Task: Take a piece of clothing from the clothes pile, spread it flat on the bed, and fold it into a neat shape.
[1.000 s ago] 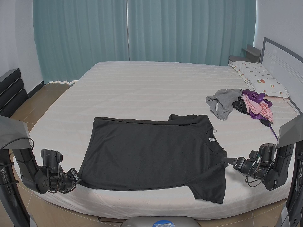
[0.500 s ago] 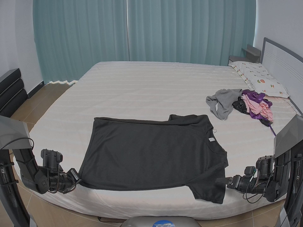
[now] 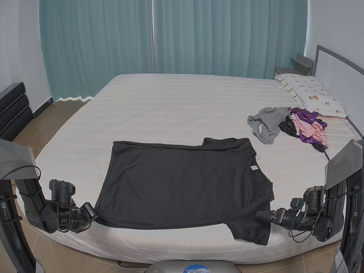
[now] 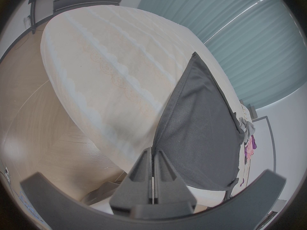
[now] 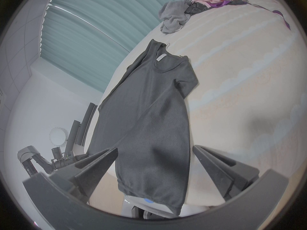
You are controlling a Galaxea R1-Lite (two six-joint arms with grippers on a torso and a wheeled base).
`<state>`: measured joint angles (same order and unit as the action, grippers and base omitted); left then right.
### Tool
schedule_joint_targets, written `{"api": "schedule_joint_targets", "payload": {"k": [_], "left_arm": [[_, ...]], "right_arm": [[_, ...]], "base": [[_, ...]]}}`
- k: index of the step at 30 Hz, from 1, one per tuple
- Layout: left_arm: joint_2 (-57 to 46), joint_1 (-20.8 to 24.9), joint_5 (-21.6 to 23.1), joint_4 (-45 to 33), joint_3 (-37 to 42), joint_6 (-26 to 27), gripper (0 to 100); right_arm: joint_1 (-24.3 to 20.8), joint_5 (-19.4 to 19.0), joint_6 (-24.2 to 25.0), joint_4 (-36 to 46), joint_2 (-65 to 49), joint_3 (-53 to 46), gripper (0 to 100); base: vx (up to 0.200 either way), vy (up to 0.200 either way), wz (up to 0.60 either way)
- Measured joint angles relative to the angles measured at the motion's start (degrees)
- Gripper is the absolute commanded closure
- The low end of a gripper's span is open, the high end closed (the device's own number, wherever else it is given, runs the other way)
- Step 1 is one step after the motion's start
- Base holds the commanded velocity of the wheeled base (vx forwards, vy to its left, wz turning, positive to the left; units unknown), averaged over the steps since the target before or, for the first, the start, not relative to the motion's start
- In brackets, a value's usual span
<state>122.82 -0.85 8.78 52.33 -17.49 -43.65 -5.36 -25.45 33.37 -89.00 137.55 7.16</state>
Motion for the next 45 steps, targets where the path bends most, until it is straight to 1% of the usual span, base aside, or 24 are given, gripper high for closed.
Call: {"api": "schedule_joint_targets", "payload": {"k": [1,12,18,26,33,35,41,45], "left_arm": [[0.0,0.0,0.0,0.0,0.0,0.0,100],[-0.1,0.0,0.1,0.0,0.0,-0.1,100],[-0.2,-0.1,0.7,0.0,0.0,-0.2,100],[-0.4,-0.7,1.8,0.0,0.2,-0.1,100],[-0.6,-0.8,1.9,0.0,0.4,-0.1,100],[-0.8,-0.8,1.9,0.0,0.5,0.0,100],[-2.6,-0.9,1.7,0.0,1.6,1.1,100],[-3.9,-0.9,1.3,0.0,3.0,4.6,100]], "right_arm": [[0.0,0.2,0.0,0.0,0.1,0.3,100],[-0.5,2.7,-0.2,0.0,1.0,0.3,100],[-0.2,3.0,-0.2,0.0,0.4,-1.8,100],[2.5,2.0,-0.1,0.0,-4.0,-5.5,100],[5.0,1.7,0.2,0.1,-6.4,-6.1,100],[5.7,1.6,0.2,1.2,-7.1,-6.1,100],[6.2,1.6,-0.5,8.8,-10.2,-6.2,100],[6.2,1.6,-1.2,13.9,-13.6,-6.1,100]], "base": [[0.000,0.000,0.00],[0.000,0.000,0.00],[0.000,0.000,0.00],[0.000,0.000,0.00],[0.000,0.000,0.00],[0.000,0.000,0.00],[0.000,0.000,0.00],[0.000,0.000,0.00]]}}
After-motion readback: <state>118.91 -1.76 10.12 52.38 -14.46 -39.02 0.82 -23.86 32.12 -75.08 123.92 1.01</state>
